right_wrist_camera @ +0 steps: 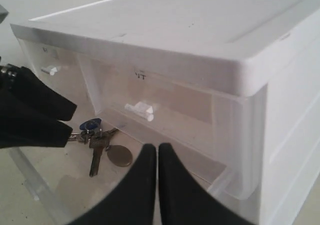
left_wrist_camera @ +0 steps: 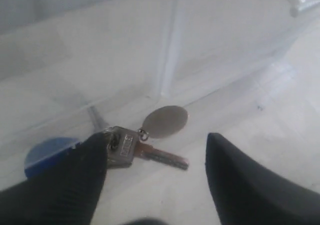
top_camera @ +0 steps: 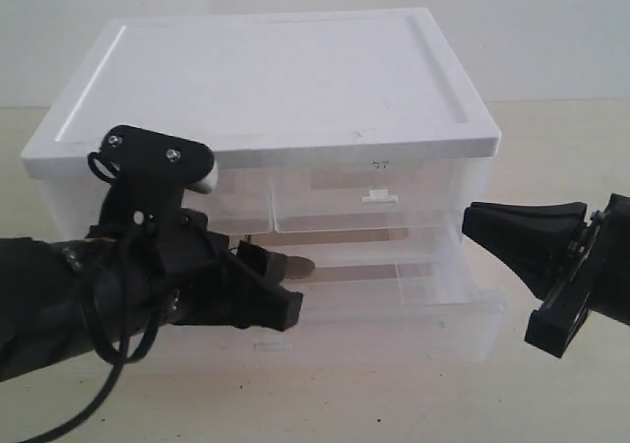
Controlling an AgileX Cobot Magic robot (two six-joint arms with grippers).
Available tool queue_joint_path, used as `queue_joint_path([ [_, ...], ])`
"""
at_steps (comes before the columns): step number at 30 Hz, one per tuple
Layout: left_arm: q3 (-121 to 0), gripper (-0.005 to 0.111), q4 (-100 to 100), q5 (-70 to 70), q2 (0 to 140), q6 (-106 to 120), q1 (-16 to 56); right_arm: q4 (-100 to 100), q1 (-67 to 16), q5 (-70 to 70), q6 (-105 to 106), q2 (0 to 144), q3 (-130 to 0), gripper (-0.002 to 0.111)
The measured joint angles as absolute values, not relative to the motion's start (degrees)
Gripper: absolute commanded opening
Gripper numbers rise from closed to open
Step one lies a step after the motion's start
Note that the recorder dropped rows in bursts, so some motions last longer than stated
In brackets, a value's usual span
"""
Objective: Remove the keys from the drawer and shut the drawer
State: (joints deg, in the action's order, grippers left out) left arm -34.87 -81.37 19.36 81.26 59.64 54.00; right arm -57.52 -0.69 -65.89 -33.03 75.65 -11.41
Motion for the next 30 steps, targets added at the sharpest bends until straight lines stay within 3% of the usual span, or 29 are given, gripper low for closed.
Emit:
queue_joint_path([
  [8, -35.1, 0.052, -89.8, 19.0, 75.9, 65.4, 53.9, -57.5, -0.7, -65.9, -33.0, 75.7, -11.4, 0.0],
  [14, -35.2, 0.03, -94.3, 18.8, 76.8, 78.4, 54.1, -57.5, -0.7, -65.9, -33.0, 75.7, -11.4, 0.0],
  [22, -35.5, 0.028, -98.2, 27.1, 74.8, 95.1, 60.3, -57.2, -0.7, -65.9, -33.0, 75.7, -11.4, 0.0],
  [27, -36.7, 0.016, -99.4, 31.7, 74.8, 96.4, 63.9, -57.1, -0.7, -65.9, -33.0, 75.7, -11.4, 0.0],
  [30, -38.5, 0.016, -99.4, 34.6, 74.8, 94.0, 65.3, -57.1, -0.7, -65.9, -33.0, 75.7, -11.4, 0.0],
])
